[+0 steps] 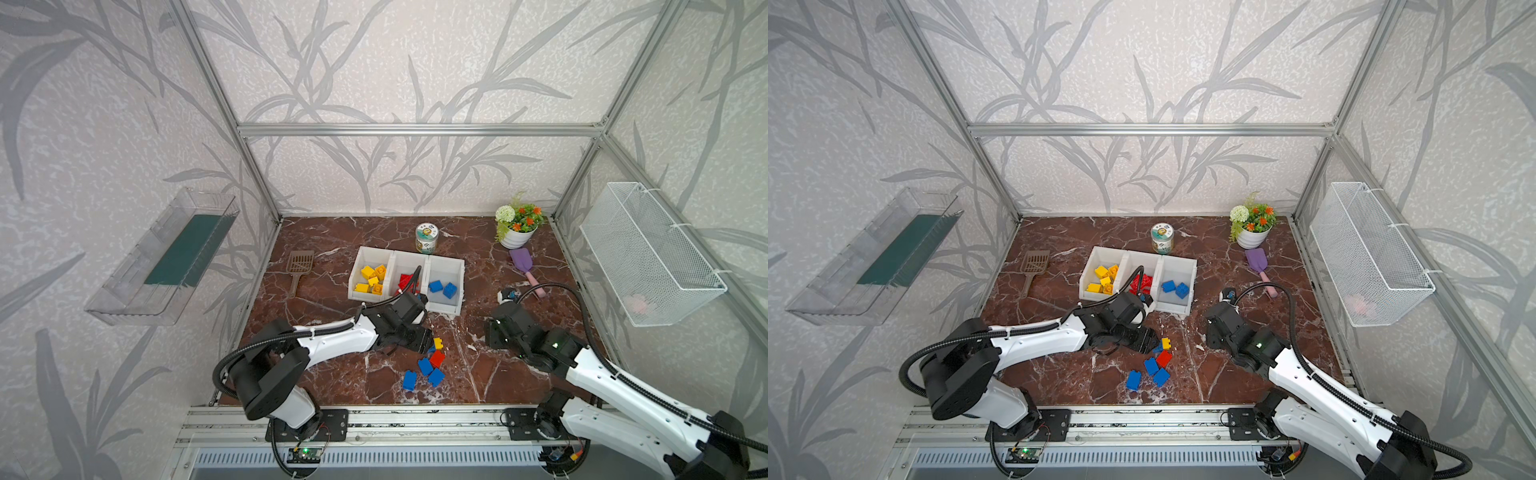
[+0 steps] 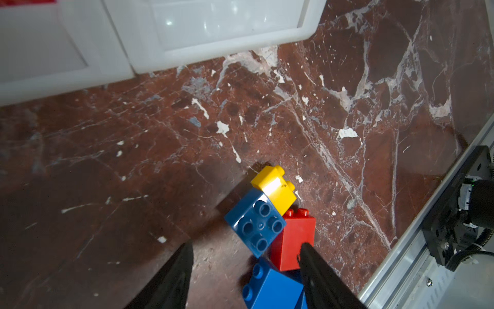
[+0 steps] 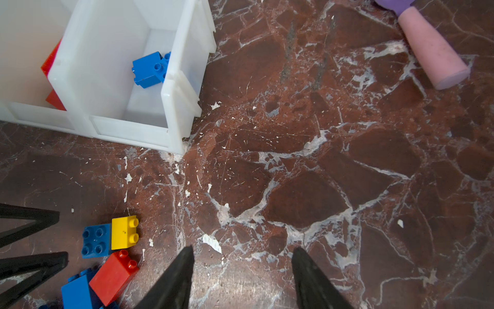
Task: Sort the legos into containers by color
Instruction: Pick up the lego from the middle-left of the table.
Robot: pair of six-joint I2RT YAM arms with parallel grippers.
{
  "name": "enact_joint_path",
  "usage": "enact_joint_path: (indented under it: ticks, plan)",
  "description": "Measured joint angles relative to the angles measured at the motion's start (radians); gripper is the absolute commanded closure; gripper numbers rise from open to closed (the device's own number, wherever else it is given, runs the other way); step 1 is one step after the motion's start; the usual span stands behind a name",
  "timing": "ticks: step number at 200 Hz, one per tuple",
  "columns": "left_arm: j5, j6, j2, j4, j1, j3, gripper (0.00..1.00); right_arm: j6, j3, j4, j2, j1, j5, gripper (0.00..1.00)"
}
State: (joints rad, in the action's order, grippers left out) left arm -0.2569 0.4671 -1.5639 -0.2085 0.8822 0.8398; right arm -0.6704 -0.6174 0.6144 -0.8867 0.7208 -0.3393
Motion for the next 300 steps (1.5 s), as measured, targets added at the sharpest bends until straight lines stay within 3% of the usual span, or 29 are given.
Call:
enact_joint_path:
  ticks: [63, 129, 175, 200, 241, 275, 300]
  plan:
    - [-0.004, -0.015, -0.130, -0.076, 0.036, 0.102, 0.37, -0.022, 0.052, -0.021, -0.001, 0.000, 0.018, 0.40]
    - [0.056, -0.034, -0.170, -0.157, 0.045, 0.154, 0.57, -0.040, 0.068, -0.041, -0.001, 0.000, 0.019, 0.40]
    - [0.110, -0.043, -0.163, -0.181, 0.045, 0.158, 0.57, -0.048, 0.088, -0.042, 0.006, 0.000, 0.026, 0.40]
    - [0.131, -0.049, -0.158, -0.198, 0.045, 0.158, 0.47, -0.053, 0.091, -0.048, 0.006, 0.000, 0.026, 0.40]
    - [0.132, -0.052, -0.158, -0.209, 0.045, 0.158, 0.42, -0.055, 0.092, -0.059, -0.010, 0.000, 0.030, 0.40]
    - [0.131, -0.051, -0.159, -0.209, 0.045, 0.158, 0.42, -0.055, 0.092, -0.060, -0.010, 0.000, 0.034, 0.40]
    - [0.124, -0.047, -0.161, -0.203, 0.045, 0.158, 0.49, -0.056, 0.092, -0.060, 0.001, 0.000, 0.034, 0.39]
